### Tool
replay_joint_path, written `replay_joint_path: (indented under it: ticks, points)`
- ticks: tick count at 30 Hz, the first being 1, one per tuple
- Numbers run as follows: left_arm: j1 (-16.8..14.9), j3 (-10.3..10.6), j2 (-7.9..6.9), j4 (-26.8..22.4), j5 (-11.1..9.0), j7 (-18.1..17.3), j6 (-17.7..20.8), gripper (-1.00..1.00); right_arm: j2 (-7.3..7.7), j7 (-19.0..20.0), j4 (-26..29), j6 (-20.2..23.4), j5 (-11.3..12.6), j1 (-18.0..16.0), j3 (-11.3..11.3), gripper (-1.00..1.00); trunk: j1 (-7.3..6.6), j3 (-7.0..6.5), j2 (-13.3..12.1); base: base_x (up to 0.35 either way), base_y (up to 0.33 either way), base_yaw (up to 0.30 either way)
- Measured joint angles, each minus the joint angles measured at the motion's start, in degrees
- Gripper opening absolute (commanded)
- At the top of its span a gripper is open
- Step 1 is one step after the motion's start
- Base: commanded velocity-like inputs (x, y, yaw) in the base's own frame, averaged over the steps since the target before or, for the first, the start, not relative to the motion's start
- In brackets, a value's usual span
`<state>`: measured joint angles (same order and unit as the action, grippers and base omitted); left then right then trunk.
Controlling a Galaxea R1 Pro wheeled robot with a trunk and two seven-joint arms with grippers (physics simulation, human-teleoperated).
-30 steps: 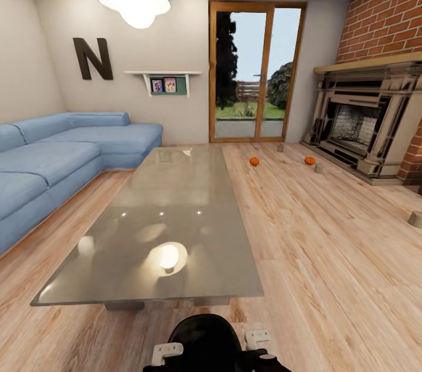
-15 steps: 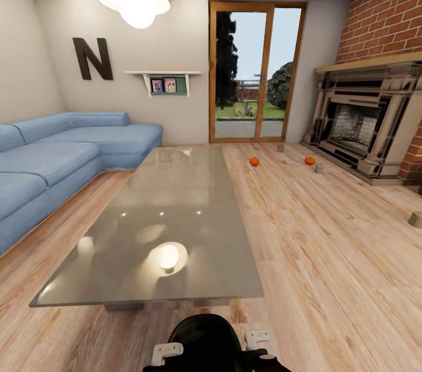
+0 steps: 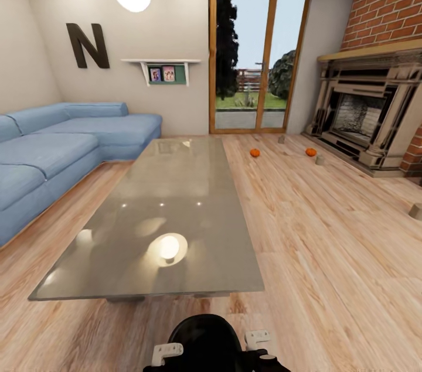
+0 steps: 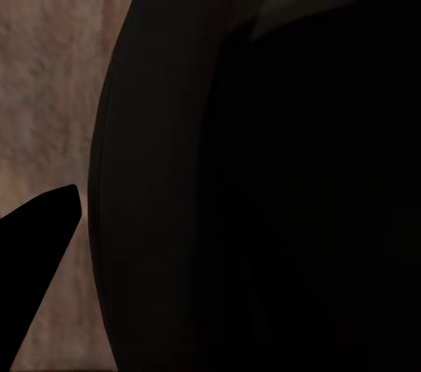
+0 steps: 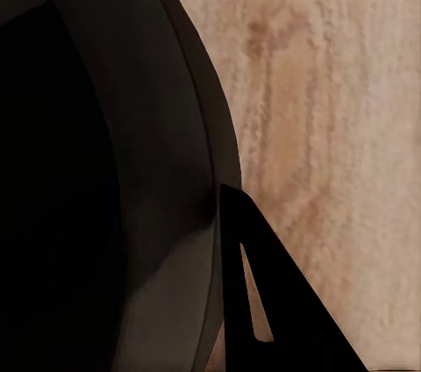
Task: Place each of the two pumpkins and all three candles from the living room inside a cabinet in the living room (use any cabinet), then make sure every cabinet is closed, and position the cauldron so it is next to a table in the living room.
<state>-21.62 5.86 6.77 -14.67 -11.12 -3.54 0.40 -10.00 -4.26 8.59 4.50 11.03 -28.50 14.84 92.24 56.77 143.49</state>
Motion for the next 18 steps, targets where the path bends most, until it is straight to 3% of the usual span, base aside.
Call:
replay_joint_path:
  ticks: [13,18]
  points:
    - [0.0,-0.1,-0.02,-0.1,0.0,0.0,-0.1,-1.0,0.0,0.1,0.1,0.0,-0.3,0.0,-0.2,-1.0,0.02,0.23,0.0,0.001,0.0,0.0]
    - [0.0,0.0,-0.02,-0.1,0.0,0.0,0.0,-1.0,0.0,0.1,0.0,0.0,-0.2,0.0,-0.1,-1.0,0.0,0.23,0.0,0.16,0.0,0.0]
